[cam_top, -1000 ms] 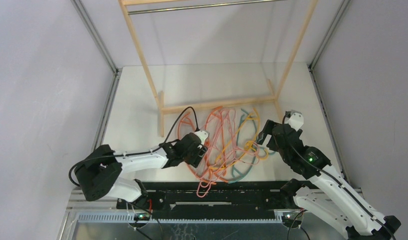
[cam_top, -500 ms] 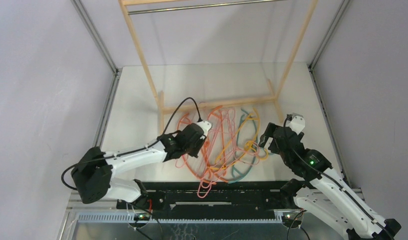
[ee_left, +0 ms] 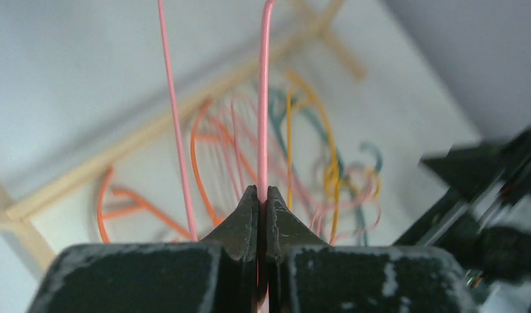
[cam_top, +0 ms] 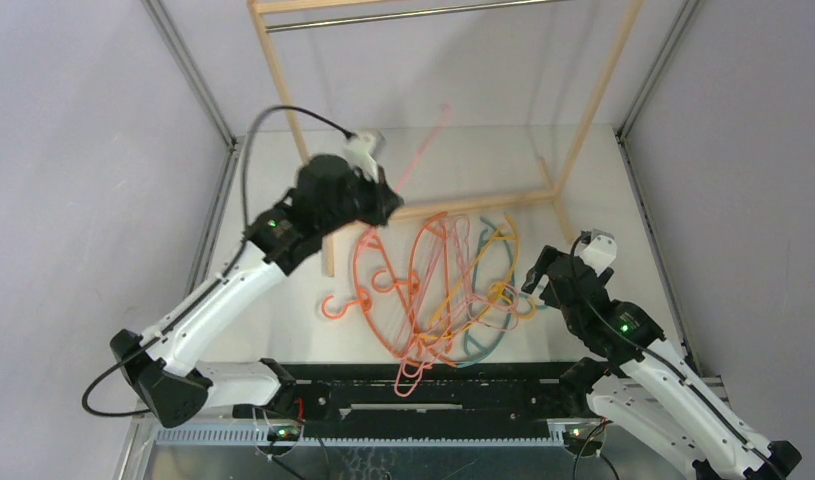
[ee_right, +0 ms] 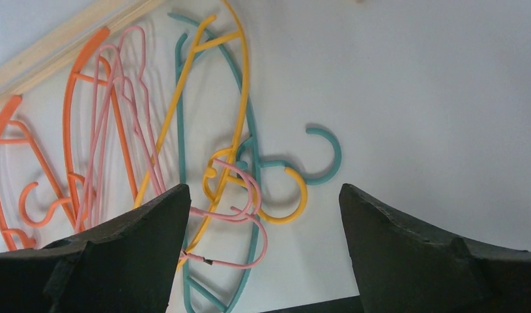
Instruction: Organize the hangers
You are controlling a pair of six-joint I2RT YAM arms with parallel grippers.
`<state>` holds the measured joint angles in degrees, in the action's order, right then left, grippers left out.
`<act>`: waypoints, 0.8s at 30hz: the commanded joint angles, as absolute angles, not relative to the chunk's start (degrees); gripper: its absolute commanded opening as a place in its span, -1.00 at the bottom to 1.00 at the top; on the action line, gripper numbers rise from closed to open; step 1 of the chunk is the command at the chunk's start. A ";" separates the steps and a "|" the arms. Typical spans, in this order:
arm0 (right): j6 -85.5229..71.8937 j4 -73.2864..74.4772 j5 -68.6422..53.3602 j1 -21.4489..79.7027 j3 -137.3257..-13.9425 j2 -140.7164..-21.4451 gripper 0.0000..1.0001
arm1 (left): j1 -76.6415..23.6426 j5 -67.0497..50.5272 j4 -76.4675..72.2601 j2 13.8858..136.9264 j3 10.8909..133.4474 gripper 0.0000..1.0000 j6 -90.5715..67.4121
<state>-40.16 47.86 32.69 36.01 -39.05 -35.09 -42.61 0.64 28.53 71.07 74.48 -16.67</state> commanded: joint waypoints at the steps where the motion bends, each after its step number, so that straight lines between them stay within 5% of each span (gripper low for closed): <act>1: -41.66 48.44 36.46 35.78 -39.30 -33.55 0.85 | -35.69 -8.29 17.10 71.56 81.26 -1.00 -23.26; 6: -42.05 49.22 36.77 35.57 -39.29 -32.62 0.85 | -35.18 -3.41 16.21 73.16 85.43 -1.00 -23.07; 24: -38.46 43.56 34.51 33.20 -39.31 -37.80 0.86 | -35.16 6.24 -5.99 62.93 71.82 -1.00 -20.28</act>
